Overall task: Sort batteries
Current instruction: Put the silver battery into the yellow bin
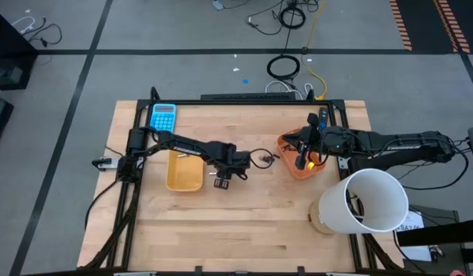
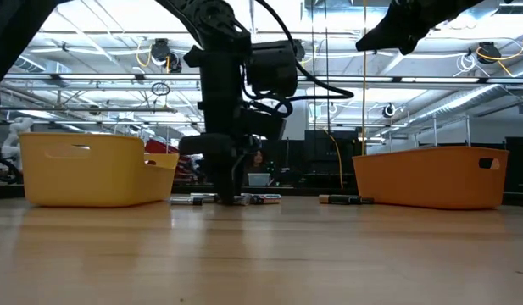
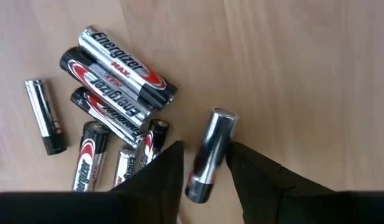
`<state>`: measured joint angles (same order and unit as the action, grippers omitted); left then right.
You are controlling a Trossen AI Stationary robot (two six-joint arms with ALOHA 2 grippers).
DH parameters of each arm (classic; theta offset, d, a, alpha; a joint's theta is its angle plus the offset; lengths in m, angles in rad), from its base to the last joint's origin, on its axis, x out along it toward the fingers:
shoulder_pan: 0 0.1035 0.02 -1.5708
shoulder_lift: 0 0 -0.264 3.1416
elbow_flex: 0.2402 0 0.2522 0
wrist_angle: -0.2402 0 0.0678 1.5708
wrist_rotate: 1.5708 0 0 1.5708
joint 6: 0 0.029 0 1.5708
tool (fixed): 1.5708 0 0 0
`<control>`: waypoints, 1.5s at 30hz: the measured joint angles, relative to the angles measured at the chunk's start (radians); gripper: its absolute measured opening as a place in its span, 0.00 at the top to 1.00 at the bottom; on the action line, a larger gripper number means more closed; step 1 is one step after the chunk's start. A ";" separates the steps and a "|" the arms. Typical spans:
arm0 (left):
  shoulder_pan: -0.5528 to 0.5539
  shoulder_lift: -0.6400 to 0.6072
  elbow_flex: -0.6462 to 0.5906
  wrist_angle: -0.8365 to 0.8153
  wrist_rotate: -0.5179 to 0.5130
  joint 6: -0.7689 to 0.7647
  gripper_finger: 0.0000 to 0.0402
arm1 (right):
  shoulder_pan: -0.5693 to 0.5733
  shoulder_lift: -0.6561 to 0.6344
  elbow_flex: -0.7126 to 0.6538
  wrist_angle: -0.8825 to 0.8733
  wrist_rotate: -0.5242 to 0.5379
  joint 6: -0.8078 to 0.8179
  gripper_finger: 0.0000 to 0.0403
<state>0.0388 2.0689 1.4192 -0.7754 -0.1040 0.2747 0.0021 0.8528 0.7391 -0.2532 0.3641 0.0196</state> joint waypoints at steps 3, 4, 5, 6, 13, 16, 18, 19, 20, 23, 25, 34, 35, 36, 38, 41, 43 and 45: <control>0.001 0.000 0.000 -0.003 0.020 0.002 0.73 | 0.000 0.000 0.000 -0.001 -0.002 0.000 0.95; 0.001 0.000 0.000 -0.003 0.027 0.002 0.76 | 0.000 0.000 0.000 -0.002 -0.003 0.000 0.95; 0.001 0.001 0.000 -0.005 0.028 0.002 0.80 | 0.000 0.000 0.000 -0.002 -0.003 0.001 0.95; 0.000 0.001 0.000 -0.005 0.028 0.004 0.84 | 0.000 0.000 0.000 -0.002 -0.003 0.001 0.95; -0.028 -0.006 0.013 -0.049 -0.017 0.026 0.89 | 0.000 0.000 0.000 -0.003 -0.002 0.002 0.95; -0.039 -0.044 0.037 -0.157 -0.033 0.009 0.89 | 0.000 0.000 0.000 -0.003 0.000 0.000 0.95; -0.042 -0.104 0.061 -0.166 -0.039 -0.021 0.89 | 0.000 0.000 0.000 -0.004 0.001 -0.002 0.95; -0.042 -0.137 0.062 -0.183 -0.042 -0.037 0.89 | 0.000 0.000 0.000 -0.004 0.001 -0.003 0.95; -0.041 -0.168 0.062 -0.211 -0.046 -0.058 0.89 | 0.000 0.000 0.000 -0.004 0.001 -0.004 0.95; -0.036 -0.247 0.037 -0.259 -0.046 -0.132 0.89 | 0.000 0.000 0.000 -0.011 0.001 -0.007 0.95; -0.023 -0.304 0.004 -0.316 -0.046 -0.197 0.89 | 0.000 0.000 0.000 -0.013 0.001 -0.009 0.95; 0.001 -0.490 -0.277 -0.335 -0.042 -0.373 0.70 | 0.000 0.000 0.000 -0.005 0.001 -0.021 0.95; 0.001 -0.493 -0.294 -0.335 -0.042 -0.383 0.69 | 0.000 0.000 0.000 -0.001 0.001 -0.023 0.95; 0.001 -0.493 -0.303 -0.333 -0.045 -0.395 0.69 | 0.000 0.000 0.000 0.000 0.001 -0.023 0.95; 0.000 -0.496 -0.307 -0.330 -0.059 -0.409 0.68 | 0.000 0.000 0.000 0.007 0.001 -0.024 0.95; 0.000 -0.496 -0.301 -0.295 -0.069 -0.401 0.68 | 0.000 0.000 0.000 0.022 0.001 -0.029 0.95; -0.002 -0.496 -0.282 -0.229 -0.072 -0.389 0.68 | 0.000 0.000 0.000 0.029 0.001 -0.032 0.95; -0.007 -0.496 -0.265 -0.172 -0.073 -0.374 0.67 | 0.000 0.000 0.000 0.035 0.001 -0.032 0.95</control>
<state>0.0321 1.5726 1.1545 -0.9470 -0.1768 -0.0993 0.0020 0.8528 0.7391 -0.2183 0.3649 -0.0124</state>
